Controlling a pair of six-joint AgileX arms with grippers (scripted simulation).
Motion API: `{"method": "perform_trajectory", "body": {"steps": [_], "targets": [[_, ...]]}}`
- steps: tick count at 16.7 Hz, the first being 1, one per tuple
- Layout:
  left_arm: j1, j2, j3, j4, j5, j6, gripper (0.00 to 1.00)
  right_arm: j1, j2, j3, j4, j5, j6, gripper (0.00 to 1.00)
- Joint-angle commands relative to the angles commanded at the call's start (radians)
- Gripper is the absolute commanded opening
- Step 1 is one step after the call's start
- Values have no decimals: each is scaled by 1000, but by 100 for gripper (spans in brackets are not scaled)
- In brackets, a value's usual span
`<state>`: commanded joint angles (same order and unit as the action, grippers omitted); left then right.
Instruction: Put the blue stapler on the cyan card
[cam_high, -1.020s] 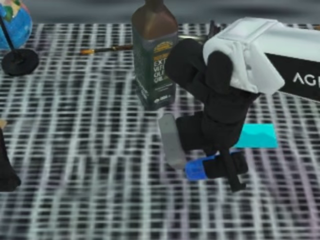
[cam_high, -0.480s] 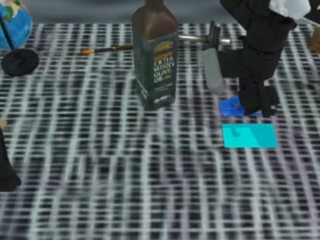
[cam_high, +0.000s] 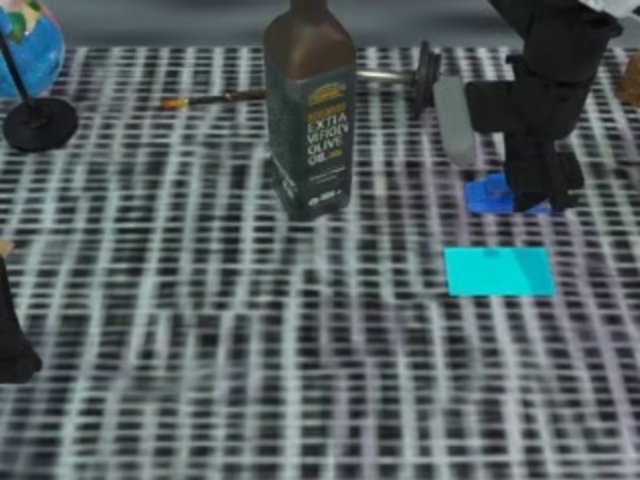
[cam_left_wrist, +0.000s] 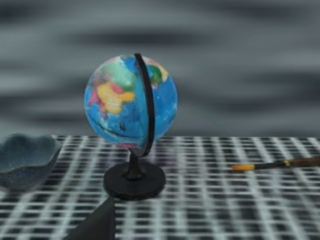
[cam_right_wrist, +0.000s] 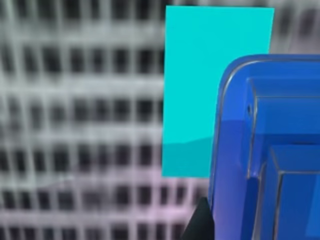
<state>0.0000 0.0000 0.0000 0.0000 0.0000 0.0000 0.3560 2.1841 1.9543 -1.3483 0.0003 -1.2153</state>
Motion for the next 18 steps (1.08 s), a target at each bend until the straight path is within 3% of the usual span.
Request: {"method": "perform_trajectory", "body": {"steps": [9,15,18], "targets": [[0,0,0,0,0,0,100,-3,59,-257,316,1,-1,0],[0,0,0,0,0,0,100,-4,68,-293,356,1,-2,0],[0,0,0,0,0,0,100,-4,68,-293,356,1,-2,23]]}}
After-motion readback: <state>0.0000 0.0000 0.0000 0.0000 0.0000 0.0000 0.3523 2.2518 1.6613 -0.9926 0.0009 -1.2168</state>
